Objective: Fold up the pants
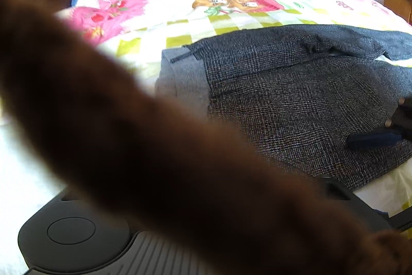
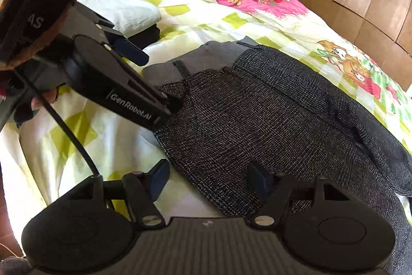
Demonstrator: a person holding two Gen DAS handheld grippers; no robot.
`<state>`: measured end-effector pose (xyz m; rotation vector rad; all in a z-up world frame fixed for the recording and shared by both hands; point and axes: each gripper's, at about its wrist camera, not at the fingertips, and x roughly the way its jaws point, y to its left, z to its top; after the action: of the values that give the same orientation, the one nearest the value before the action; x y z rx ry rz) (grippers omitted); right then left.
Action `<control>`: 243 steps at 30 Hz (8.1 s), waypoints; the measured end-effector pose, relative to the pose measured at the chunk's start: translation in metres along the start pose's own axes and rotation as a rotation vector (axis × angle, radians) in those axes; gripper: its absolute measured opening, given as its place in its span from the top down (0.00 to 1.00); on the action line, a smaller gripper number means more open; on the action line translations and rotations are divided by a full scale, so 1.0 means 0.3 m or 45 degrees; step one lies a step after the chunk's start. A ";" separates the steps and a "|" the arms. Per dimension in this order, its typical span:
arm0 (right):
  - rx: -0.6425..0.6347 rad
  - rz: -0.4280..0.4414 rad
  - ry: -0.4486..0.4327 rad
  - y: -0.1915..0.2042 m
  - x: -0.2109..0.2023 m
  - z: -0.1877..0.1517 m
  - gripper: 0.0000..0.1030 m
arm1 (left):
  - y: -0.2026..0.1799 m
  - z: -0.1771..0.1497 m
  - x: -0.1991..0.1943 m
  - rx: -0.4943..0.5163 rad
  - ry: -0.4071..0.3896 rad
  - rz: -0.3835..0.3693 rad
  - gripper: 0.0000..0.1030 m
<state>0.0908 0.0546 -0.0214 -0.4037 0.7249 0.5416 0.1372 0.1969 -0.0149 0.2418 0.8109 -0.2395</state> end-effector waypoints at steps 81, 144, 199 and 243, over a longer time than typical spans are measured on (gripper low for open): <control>1.739 -0.730 -0.013 -1.252 -0.868 -1.140 0.57 | -1.203 0.144 -0.068 0.482 0.027 -0.693 0.49; 0.307 0.389 -0.306 -0.659 -0.248 0.218 0.57 | 0.141 0.441 0.217 -0.277 -0.146 0.194 0.24; -0.138 0.226 0.084 -0.647 -0.065 0.345 0.78 | 0.149 0.387 0.024 0.272 0.040 -0.331 0.90; 0.107 0.426 0.199 -0.171 -0.418 -0.037 0.78 | -0.114 -0.232 -0.250 0.531 -0.164 0.261 0.85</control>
<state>0.0372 -0.0321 0.0686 -0.2483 0.9711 0.7968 0.0297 0.1945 -0.0100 0.6908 0.5969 -0.2268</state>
